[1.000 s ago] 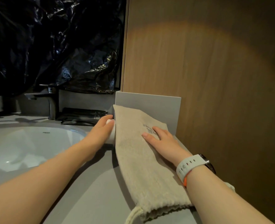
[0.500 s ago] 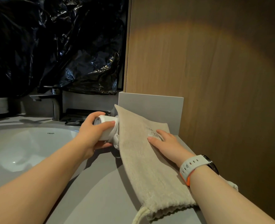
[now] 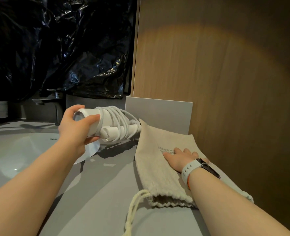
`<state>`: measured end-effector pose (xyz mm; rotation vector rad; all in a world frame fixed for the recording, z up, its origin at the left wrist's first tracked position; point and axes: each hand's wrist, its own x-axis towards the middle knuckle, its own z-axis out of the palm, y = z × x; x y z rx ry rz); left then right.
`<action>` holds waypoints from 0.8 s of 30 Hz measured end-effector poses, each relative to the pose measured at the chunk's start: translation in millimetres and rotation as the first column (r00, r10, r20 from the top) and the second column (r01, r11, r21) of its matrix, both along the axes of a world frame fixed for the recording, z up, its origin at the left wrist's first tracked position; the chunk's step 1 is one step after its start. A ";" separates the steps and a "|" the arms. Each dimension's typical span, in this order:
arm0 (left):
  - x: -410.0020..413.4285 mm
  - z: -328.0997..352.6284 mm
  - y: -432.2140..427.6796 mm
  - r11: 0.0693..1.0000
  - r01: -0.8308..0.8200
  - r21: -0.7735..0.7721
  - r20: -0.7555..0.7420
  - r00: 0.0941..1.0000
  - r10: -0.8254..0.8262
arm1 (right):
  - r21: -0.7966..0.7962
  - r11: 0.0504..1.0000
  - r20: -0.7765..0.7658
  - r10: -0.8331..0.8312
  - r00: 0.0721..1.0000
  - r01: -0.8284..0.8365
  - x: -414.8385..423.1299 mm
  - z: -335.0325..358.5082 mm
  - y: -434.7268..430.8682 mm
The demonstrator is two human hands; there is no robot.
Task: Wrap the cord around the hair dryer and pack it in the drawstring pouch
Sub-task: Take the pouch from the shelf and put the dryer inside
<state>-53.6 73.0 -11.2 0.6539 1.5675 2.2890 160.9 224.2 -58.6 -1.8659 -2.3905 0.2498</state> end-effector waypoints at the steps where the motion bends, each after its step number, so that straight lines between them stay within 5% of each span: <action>1: 1.3 1.9 -0.7 1.000 0.015 0.020 0.009 1.000 -0.015 | -0.002 1.000 -0.005 -0.006 1.000 0.006 -0.4 -0.4 2.1; 11: 4.5 14.3 -8.8 0.982 0.092 0.166 0.160 0.980 -0.119 | -0.013 1.000 -0.079 0.004 0.997 -0.005 -3.8 -6.3 11.7; 18: 31.4 -0.2 4.8 0.972 0.230 0.044 0.134 0.963 -0.234 | 0.063 0.996 -0.444 -0.029 0.896 0.064 7.6 3.4 5.6; 24: 36.7 -21.4 17.3 0.956 0.288 -0.062 0.059 0.957 -0.284 | 0.067 0.996 -0.598 -0.009 0.801 0.061 6.2 9.5 -2.5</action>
